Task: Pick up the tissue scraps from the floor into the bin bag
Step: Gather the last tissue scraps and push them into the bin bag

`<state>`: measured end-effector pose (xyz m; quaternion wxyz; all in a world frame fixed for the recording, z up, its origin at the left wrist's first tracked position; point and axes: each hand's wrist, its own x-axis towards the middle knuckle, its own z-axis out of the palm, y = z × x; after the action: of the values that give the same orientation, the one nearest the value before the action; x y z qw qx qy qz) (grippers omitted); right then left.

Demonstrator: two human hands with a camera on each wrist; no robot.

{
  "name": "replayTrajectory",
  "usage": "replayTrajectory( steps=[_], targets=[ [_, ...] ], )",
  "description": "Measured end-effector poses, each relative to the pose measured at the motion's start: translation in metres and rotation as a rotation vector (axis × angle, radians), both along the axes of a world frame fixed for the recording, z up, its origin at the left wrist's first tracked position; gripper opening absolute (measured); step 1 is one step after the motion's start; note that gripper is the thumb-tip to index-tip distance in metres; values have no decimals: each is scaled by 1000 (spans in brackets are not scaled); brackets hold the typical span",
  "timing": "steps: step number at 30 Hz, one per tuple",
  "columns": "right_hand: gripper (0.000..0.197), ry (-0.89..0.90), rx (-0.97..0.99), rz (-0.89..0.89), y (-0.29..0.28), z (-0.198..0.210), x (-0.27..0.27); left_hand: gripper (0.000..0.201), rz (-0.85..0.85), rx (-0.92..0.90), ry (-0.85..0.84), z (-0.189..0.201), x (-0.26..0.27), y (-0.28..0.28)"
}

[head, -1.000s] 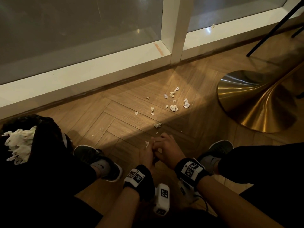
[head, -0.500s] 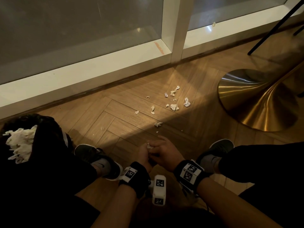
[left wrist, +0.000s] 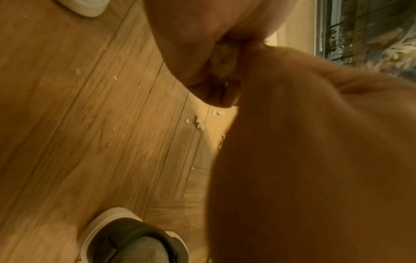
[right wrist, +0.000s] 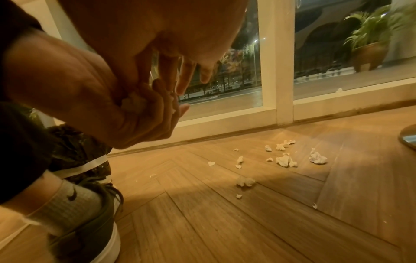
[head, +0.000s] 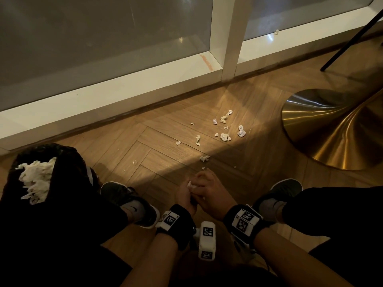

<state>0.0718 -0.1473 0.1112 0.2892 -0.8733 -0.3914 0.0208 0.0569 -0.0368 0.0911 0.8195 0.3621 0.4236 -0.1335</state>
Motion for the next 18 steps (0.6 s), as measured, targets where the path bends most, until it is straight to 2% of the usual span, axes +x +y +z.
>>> replayTrajectory(
  steps=[3, 6, 9, 11, 12, 14, 16, 18],
  targets=[
    [19, 70, 26, -59, -1, 2, 6, 21, -69, 75, 35, 1, 3, -1],
    [2, 397, 141, -250, -1, 2, 9, 21, -126, 109, 40, 7, 6, -3],
    [15, 785, 339, -389, -7, 6, 21, 27, -233, 185, -49, 15, 8, -7],
    [26, 1050, 451, -405, -15, 8, 31, 25, -363, 305, -69, 19, 8, -11],
    [31, 1115, 447, -395, -19, 8, 35, 25, -429, 349, -58, 20, 9, -13],
    [35, 1084, 301, -347, -27, 5, 39, 26, -568, 422, -22, 23, 10, -13],
    [35, 959, 99, -287, -32, 4, 39, 26, -714, 501, 11, 28, 10, -11],
    [39, 792, -35, -250, -33, 5, 40, 30, -789, 549, 13, 31, 9, -8]
  ],
)
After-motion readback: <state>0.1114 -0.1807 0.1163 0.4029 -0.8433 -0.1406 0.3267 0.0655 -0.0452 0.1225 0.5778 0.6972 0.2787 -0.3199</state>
